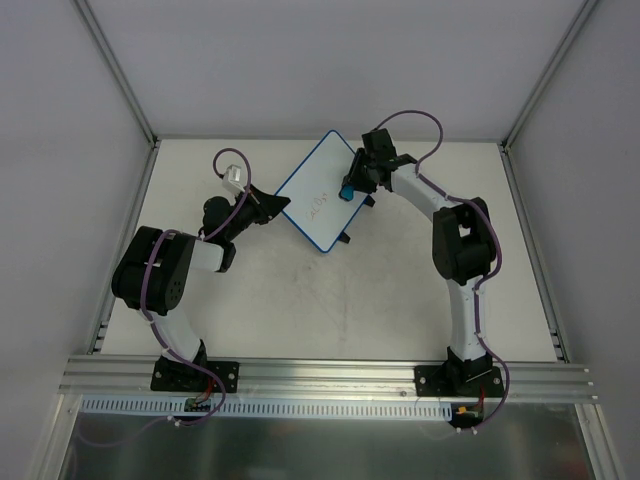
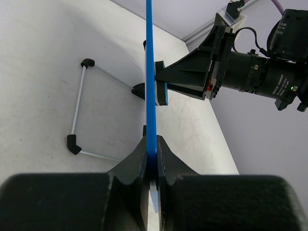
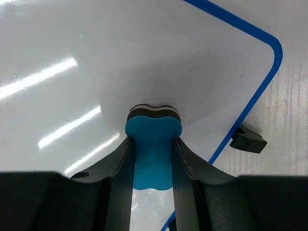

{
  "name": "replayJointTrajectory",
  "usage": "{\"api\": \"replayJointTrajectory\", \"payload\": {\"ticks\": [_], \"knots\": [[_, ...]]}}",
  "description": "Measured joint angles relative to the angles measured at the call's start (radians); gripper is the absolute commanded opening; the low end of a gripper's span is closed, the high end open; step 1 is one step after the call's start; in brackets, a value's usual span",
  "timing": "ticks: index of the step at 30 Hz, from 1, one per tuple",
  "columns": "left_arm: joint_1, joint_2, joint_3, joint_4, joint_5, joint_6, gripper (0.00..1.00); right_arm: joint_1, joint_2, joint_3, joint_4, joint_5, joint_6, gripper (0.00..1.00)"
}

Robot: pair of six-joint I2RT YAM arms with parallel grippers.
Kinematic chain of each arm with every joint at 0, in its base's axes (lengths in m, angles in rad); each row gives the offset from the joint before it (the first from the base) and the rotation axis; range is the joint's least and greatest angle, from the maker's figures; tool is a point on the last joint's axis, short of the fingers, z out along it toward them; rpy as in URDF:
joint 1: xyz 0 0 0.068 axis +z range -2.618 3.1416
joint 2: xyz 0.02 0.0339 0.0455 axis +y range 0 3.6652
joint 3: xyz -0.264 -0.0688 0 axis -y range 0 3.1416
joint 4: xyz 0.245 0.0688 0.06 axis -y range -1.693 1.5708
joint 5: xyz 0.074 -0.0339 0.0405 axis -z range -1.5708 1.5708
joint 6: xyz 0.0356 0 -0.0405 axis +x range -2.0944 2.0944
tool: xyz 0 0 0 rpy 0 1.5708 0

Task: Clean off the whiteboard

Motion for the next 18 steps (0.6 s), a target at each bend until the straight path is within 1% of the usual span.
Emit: {"api": "replayJointTrajectory", "payload": {"ticks": [7,18], "knots": [[0.000,0.000,0.000,0.000,0.000,0.000,0.00,0.027,-0.006,0.005,0.006,0.020,-0.092,0.00],[0.001,0.001,0.000,-0.002,-0.002,-0.001,0.00,0.159,-0.022,0.077,-0.002,0.013,-0.259,0.00]]}}
